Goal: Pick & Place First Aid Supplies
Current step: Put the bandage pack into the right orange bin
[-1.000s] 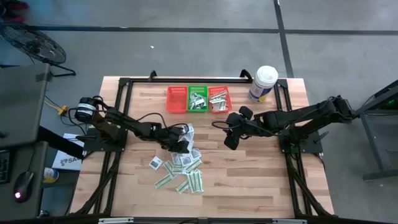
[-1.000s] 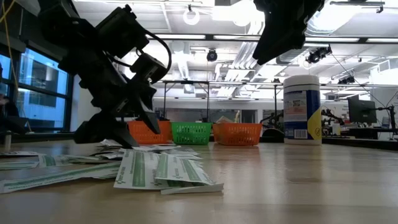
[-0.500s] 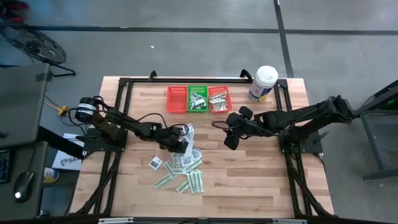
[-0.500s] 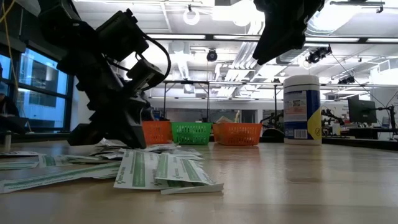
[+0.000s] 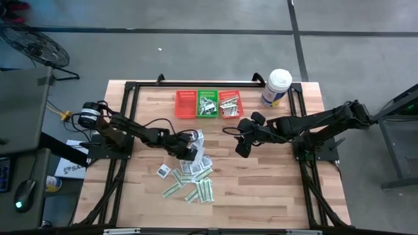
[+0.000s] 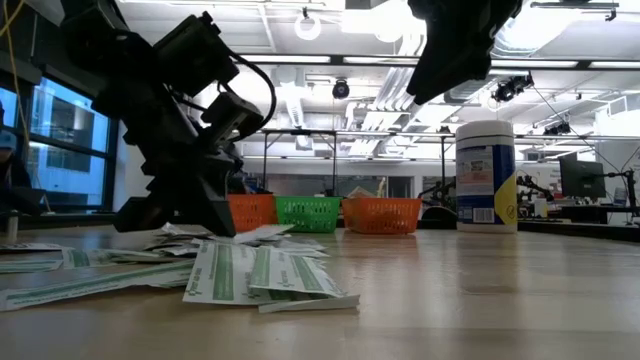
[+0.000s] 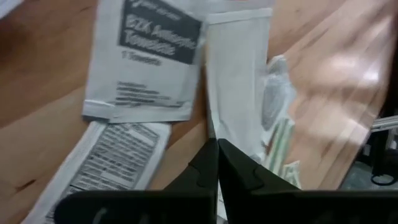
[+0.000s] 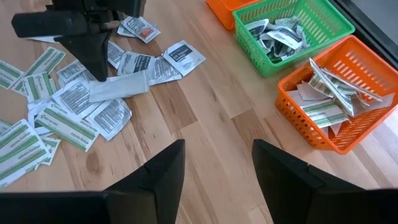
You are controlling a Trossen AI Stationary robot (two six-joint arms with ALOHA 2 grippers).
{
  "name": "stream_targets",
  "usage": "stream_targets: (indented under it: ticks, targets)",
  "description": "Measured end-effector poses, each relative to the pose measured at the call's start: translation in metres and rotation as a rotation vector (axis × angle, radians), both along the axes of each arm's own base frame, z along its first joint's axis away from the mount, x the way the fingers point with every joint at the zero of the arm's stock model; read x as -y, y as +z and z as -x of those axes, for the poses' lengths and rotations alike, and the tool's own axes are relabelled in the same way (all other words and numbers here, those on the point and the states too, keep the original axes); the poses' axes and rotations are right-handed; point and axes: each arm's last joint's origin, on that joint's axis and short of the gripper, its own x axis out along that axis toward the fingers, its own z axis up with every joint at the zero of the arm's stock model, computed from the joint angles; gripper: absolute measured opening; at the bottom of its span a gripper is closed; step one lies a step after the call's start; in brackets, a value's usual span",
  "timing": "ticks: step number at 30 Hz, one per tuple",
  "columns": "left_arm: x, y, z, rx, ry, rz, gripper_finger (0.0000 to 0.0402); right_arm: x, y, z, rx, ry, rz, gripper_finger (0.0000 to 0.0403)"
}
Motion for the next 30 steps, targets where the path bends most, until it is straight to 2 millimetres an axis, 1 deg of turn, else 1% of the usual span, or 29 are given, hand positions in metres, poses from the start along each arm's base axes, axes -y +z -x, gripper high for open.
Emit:
stream_targets:
  ticks: [7, 13, 15, 18, 23, 27, 30]
  targets:
    - [-0.001, 0.011, 0.001, 0.053, -0.013, -0.037, 0.0, -0.002, 0.0, -0.001, 0.024, -0.014, -0.083, 0.0181]
    - [-0.001, 0.024, 0.002, 0.118, -0.038, -0.08, 0.0, -0.005, 0.004, -0.007, 0.094, 0.037, -0.19, 0.0181]
    - [-0.001, 0.028, 0.003, 0.137, -0.042, -0.097, 0.0, -0.006, 0.002, -0.009, 0.127, 0.052, -0.211, 0.0181]
    - [-0.002, 0.036, 0.005, 0.165, -0.05, -0.114, 0.0, -0.008, -0.009, -0.012, 0.186, 0.075, -0.259, 0.0181]
    - [-0.003, 0.051, 0.008, 0.242, -0.062, -0.177, 0.0, -0.014, -0.035, -0.012, 0.352, 0.066, -0.333, 0.0181]
    - [-0.005, 0.066, 0.011, 0.32, -0.059, -0.27, 0.0, -0.018, -0.053, -0.006, 0.524, 0.045, -0.394, 0.0181]
    - [-0.006, 0.074, 0.013, 0.36, -0.074, -0.361, 0.0, -0.015, -0.067, 0.002, 0.619, -0.002, -0.4, 0.0181]
